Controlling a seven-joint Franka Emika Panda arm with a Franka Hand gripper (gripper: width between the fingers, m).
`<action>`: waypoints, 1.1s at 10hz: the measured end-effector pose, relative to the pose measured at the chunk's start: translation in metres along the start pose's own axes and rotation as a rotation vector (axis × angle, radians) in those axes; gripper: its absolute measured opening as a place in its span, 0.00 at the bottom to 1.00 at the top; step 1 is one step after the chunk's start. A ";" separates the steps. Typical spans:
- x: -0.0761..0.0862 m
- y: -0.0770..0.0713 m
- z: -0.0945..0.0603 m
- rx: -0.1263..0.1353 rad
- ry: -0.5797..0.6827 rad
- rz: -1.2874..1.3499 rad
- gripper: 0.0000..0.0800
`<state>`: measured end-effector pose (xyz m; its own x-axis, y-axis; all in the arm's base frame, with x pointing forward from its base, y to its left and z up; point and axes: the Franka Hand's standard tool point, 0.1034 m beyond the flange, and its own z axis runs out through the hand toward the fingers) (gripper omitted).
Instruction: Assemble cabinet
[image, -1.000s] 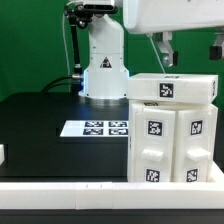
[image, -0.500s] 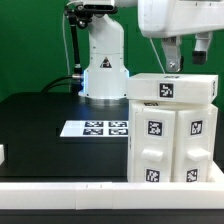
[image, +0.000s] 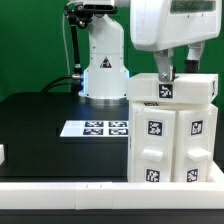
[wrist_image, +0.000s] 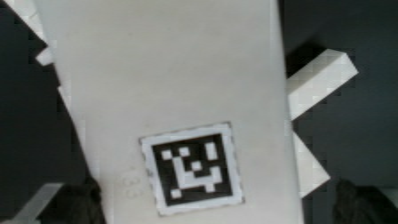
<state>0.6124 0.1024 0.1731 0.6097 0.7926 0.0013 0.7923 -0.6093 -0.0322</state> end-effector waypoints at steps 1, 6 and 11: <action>-0.002 0.005 0.002 0.000 0.000 0.014 0.81; -0.002 -0.002 0.011 -0.021 0.023 0.066 0.76; -0.003 -0.002 0.011 -0.021 0.024 0.105 0.69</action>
Offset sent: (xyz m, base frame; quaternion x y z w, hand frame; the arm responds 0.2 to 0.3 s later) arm -0.0097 0.0049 -0.0069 0.0085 -0.0002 -0.0013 1.0000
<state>0.6091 0.1014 0.1619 0.6896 0.7239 0.0229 0.7242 -0.6895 -0.0123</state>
